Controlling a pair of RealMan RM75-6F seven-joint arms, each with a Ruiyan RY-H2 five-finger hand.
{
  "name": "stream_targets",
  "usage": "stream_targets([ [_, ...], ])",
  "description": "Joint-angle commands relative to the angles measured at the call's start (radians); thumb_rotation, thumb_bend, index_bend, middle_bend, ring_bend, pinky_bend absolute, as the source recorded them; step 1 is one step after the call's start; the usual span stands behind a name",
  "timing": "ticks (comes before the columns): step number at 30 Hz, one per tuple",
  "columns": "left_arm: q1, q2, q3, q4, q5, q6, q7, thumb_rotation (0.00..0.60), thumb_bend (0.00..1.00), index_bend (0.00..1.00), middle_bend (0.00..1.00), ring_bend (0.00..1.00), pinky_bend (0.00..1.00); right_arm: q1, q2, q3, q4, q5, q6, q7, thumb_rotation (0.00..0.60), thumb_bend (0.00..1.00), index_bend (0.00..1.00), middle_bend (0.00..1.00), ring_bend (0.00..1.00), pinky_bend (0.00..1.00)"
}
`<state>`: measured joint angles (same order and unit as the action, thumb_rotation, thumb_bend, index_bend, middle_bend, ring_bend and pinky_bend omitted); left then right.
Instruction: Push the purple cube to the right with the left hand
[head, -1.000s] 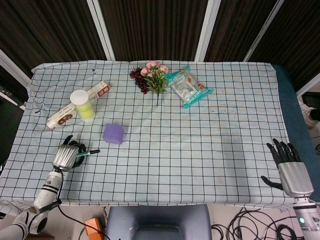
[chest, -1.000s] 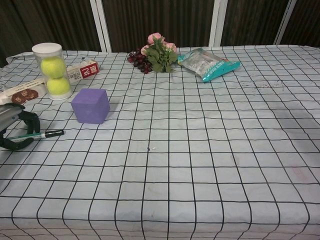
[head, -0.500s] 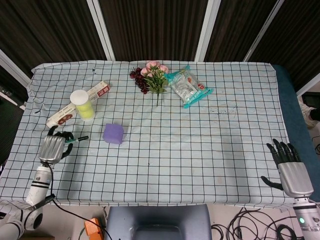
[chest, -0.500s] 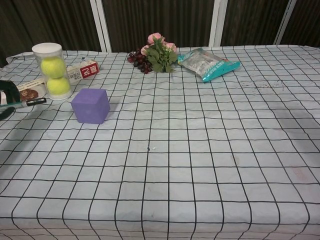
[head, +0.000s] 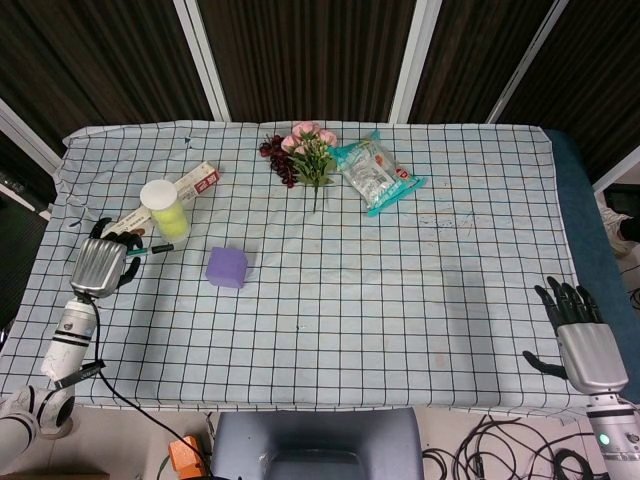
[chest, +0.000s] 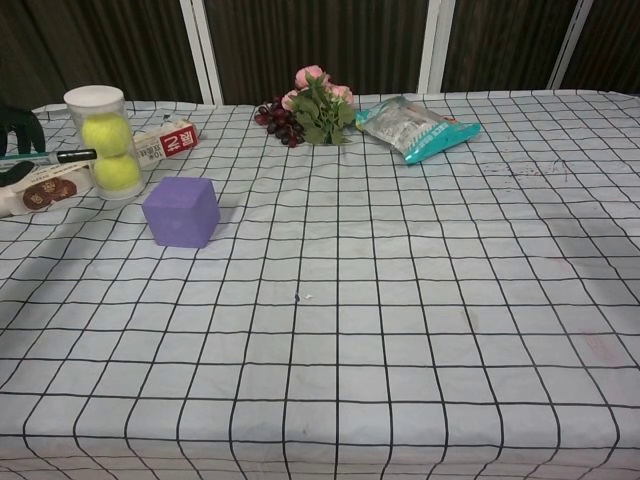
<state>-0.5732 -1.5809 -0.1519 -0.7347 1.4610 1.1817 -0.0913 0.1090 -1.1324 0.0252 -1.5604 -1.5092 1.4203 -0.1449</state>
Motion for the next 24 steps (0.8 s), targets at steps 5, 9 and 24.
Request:
stream_targets([
  [5,-0.058,-0.117,0.075,0.271,0.073,-0.061,-0.228,0.600,0.55,0.80,0.89,0.54,0.19,-0.002,0.002,-0.002,-0.002,-0.004,0.002,0.003,0.600,0.31,0.00,0.00,0.00,0.00],
  [9,-0.079,-0.174,0.103,0.363,0.099,-0.064,-0.276,0.600,0.55,0.80,0.89,0.54,0.19,-0.005,0.004,0.000,-0.002,-0.004,0.008,0.008,0.600,0.31,0.00,0.00,0.00,0.00],
  [24,-0.149,-0.301,0.108,0.449,0.094,-0.096,-0.323,0.600,0.55,0.79,0.89,0.54,0.19,-0.012,0.017,-0.002,0.001,-0.017,0.019,0.042,0.600,0.31,0.00,0.00,0.00,0.00],
])
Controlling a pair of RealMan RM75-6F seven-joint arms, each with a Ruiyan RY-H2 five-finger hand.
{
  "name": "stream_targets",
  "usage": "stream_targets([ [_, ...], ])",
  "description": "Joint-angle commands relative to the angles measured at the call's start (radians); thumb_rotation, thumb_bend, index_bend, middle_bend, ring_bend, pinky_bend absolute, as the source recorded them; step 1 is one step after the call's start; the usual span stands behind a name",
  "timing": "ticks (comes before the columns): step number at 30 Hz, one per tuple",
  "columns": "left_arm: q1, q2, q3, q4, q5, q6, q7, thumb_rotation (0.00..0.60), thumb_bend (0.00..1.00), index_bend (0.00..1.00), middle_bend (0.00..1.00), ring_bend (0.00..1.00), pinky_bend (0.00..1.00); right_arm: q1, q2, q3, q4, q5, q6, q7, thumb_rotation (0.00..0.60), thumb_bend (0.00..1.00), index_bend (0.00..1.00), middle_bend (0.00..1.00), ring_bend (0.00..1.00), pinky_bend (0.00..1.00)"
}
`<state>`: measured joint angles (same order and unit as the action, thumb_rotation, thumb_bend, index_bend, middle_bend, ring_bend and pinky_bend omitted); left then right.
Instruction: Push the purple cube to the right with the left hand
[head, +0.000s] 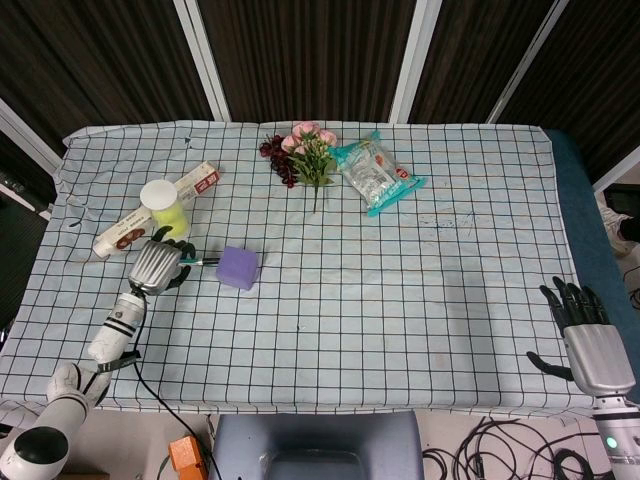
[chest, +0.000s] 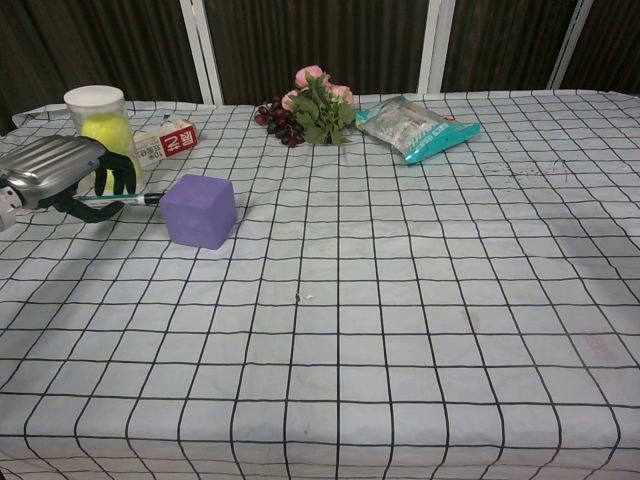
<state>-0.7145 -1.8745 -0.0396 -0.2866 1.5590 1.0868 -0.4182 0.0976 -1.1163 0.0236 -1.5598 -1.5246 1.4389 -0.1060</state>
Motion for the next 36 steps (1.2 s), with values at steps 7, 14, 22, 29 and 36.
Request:
stream_targets([
  [7,-0.028,-0.030,-0.002,-0.018,-0.008,-0.009,0.016,0.600,0.55,0.79,0.89,0.54,0.19,-0.007,0.012,-0.003,-0.001,-0.013,0.013,0.025,0.600,0.31,0.00,0.00,0.00,0.00],
  [14,-0.041,-0.039,0.009,-0.049,0.004,0.021,0.033,0.600,0.54,0.80,0.89,0.54,0.18,-0.008,0.015,-0.005,-0.001,-0.017,0.013,0.031,0.600,0.31,0.00,0.00,0.00,0.00],
  [22,-0.059,-0.044,0.020,-0.118,0.021,0.055,0.086,0.600,0.55,0.80,0.89,0.54,0.18,-0.009,0.016,-0.006,-0.005,-0.019,0.012,0.029,0.600,0.31,0.00,0.00,0.00,0.00],
  [29,-0.068,-0.048,0.021,-0.165,0.022,0.054,0.127,0.600,0.55,0.80,0.89,0.54,0.18,-0.012,0.018,-0.005,-0.005,-0.022,0.017,0.034,0.600,0.31,0.00,0.00,0.00,0.00],
  [36,-0.078,-0.067,0.010,-0.211,0.020,0.071,0.202,0.600,0.54,0.80,0.89,0.54,0.18,-0.013,0.020,-0.005,-0.005,-0.022,0.019,0.035,0.600,0.31,0.00,0.00,0.00,0.00],
])
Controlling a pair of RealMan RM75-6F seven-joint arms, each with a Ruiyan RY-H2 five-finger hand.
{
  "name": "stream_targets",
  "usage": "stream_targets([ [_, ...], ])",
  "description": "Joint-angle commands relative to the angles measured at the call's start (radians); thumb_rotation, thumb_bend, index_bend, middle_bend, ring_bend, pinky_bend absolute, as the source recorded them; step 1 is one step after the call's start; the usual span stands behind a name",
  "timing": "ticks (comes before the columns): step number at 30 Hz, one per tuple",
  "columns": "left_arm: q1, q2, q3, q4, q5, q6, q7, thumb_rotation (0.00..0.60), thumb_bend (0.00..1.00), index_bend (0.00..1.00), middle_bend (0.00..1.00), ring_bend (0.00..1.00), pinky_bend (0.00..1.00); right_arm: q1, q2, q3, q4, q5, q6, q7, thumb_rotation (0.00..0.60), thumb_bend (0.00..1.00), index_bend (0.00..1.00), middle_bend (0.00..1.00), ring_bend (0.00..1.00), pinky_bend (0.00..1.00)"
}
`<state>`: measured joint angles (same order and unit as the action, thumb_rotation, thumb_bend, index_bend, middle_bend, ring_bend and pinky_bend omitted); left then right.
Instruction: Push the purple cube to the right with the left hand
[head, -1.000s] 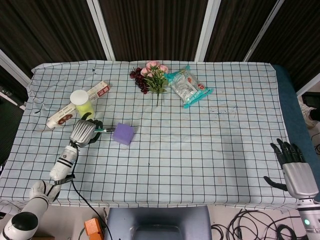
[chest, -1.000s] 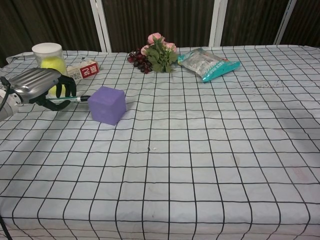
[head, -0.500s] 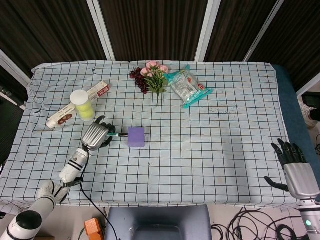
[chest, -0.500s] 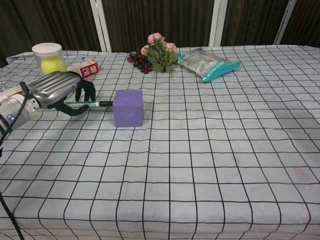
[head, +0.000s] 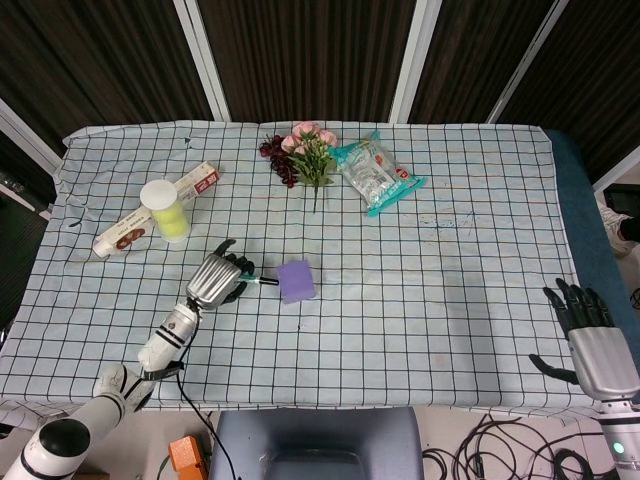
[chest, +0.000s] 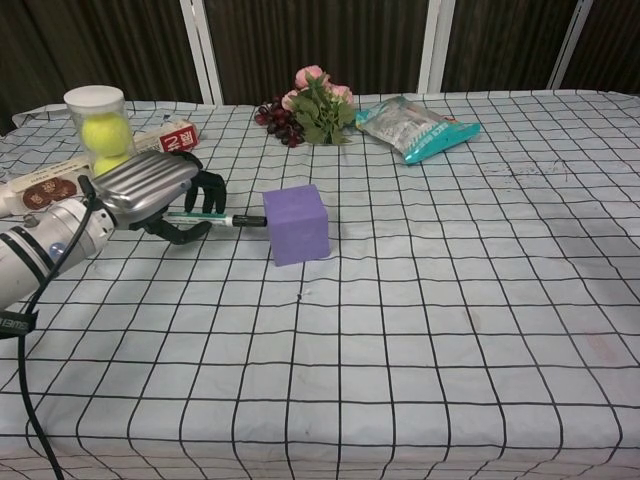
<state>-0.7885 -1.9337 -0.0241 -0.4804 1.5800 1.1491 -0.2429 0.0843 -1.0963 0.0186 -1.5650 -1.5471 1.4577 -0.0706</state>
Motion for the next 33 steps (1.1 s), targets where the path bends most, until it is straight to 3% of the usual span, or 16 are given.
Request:
stream_targets([
  [1,-0.005,-0.010,-0.009,-0.027,-0.004,0.011,0.041,0.600,0.54,0.80,0.89,0.54,0.18,0.000,0.000,0.000,0.000,0.000,0.001,0.000,0.600,0.31,0.00,0.00,0.00,0.00],
  [12,0.038,0.030,-0.032,-0.087,-0.026,0.087,0.146,0.600,0.54,0.80,0.90,0.54,0.18,0.003,-0.001,0.000,0.002,-0.002,-0.007,-0.002,0.600,0.31,0.00,0.00,0.00,0.00],
  [21,0.200,0.157,0.011,-0.146,-0.044,0.171,0.176,0.600,0.54,0.80,0.90,0.54,0.18,0.006,-0.009,-0.001,-0.003,-0.008,-0.009,-0.018,0.600,0.31,0.00,0.00,0.00,0.00],
  [28,0.292,0.132,0.040,-0.100,-0.051,0.188,0.156,0.600,0.53,0.79,0.89,0.54,0.18,0.014,-0.018,-0.001,-0.007,-0.003,-0.026,-0.038,0.600,0.31,0.00,0.00,0.00,0.00],
  [31,0.304,0.114,0.050,-0.061,-0.050,0.159,0.131,0.600,0.50,0.73,0.81,0.51,0.17,0.016,-0.020,-0.002,-0.009,-0.004,-0.029,-0.045,0.600,0.31,0.00,0.00,0.00,0.00],
  [33,0.306,0.105,0.051,-0.046,-0.051,0.140,0.117,0.600,0.47,0.60,0.69,0.44,0.16,0.015,-0.019,-0.002,-0.009,-0.003,-0.028,-0.045,0.600,0.30,0.00,0.00,0.00,0.00],
])
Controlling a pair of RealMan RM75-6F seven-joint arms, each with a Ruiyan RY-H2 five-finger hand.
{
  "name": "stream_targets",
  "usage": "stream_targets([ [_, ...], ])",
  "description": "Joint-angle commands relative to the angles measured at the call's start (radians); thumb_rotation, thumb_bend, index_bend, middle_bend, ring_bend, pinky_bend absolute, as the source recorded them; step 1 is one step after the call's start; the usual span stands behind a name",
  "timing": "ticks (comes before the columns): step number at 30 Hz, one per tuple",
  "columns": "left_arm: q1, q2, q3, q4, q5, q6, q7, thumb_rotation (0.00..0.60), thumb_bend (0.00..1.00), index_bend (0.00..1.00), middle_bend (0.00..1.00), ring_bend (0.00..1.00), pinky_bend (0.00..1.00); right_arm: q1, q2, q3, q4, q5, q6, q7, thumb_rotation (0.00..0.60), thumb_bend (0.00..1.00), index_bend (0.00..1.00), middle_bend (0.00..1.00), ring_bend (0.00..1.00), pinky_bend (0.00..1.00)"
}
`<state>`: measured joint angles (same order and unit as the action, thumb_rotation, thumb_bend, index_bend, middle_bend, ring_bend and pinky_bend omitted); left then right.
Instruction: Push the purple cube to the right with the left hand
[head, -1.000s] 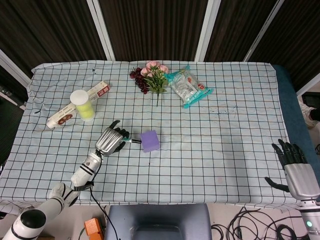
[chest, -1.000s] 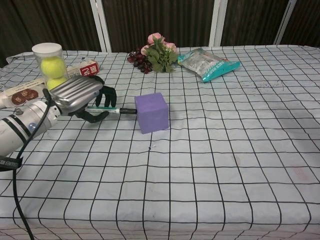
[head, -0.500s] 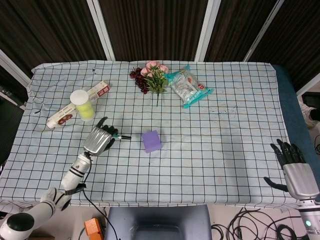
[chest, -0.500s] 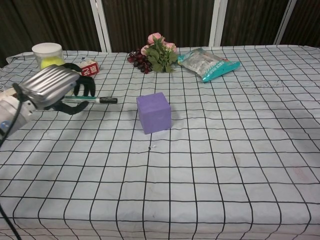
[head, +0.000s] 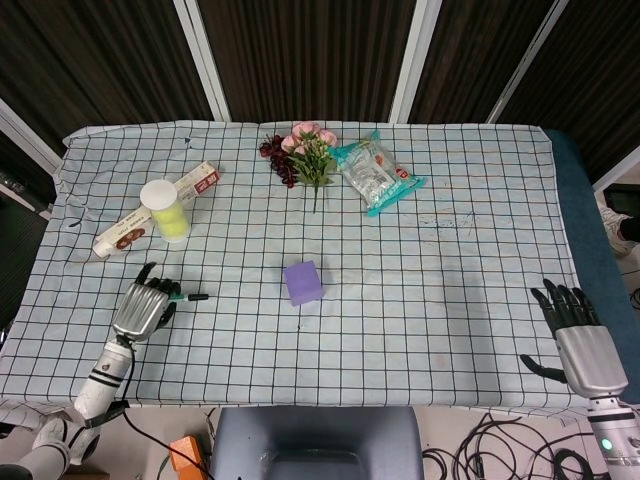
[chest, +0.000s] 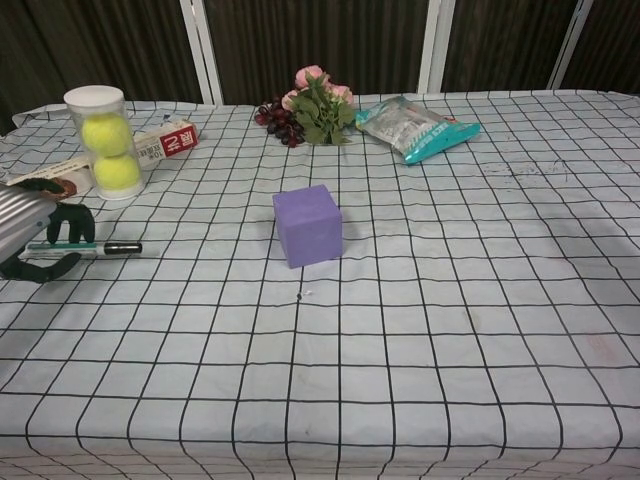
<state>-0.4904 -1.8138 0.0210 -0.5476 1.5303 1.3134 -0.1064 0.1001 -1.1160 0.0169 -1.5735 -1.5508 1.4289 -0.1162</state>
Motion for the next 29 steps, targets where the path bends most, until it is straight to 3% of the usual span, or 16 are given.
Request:
stream_targets([
  [1,0.009,-0.018,0.006,0.026,-0.002,-0.029,-0.020,0.600,0.46,0.54,0.64,0.42,0.16,-0.001,0.000,0.000,-0.001,0.001,0.001,0.000,0.600,0.31,0.00,0.00,0.00,0.00],
  [4,0.019,-0.023,0.002,0.032,-0.008,-0.040,-0.018,0.600,0.43,0.29,0.43,0.28,0.16,0.000,0.000,0.001,0.002,0.003,0.000,0.002,0.600,0.31,0.00,0.00,0.00,0.00],
  [6,0.029,-0.018,-0.010,0.014,-0.026,-0.054,-0.018,0.600,0.41,0.12,0.24,0.17,0.16,0.001,-0.001,0.001,0.003,0.003,-0.001,0.001,0.600,0.31,0.00,0.00,0.00,0.00],
  [9,0.052,0.011,-0.027,-0.051,-0.052,-0.058,0.007,0.600,0.37,0.01,0.02,0.03,0.17,0.002,-0.003,0.002,0.007,0.005,-0.002,-0.005,0.600,0.31,0.00,0.00,0.00,0.00],
  [14,0.135,0.132,-0.014,-0.250,-0.051,0.042,0.131,0.600,0.33,0.00,0.00,0.00,0.17,0.001,-0.004,0.005,0.006,0.010,-0.001,-0.002,0.600,0.31,0.00,0.00,0.00,0.00],
  [19,0.298,0.372,-0.009,-0.684,-0.094,0.245,0.324,0.600,0.33,0.00,0.00,0.00,0.16,-0.003,-0.004,0.007,0.005,0.013,0.009,-0.002,0.600,0.31,0.00,0.00,0.00,0.00],
  [22,0.353,0.477,0.001,-0.872,-0.080,0.329,0.402,0.600,0.33,0.00,0.00,0.00,0.16,-0.005,-0.004,0.007,0.004,0.013,0.012,-0.004,0.600,0.31,0.00,0.00,0.00,0.00],
  [29,0.373,0.545,0.025,-0.934,-0.011,0.349,0.343,0.600,0.33,0.00,0.00,0.00,0.15,-0.004,-0.005,0.001,0.002,0.003,0.010,-0.010,0.600,0.30,0.00,0.00,0.00,0.00],
])
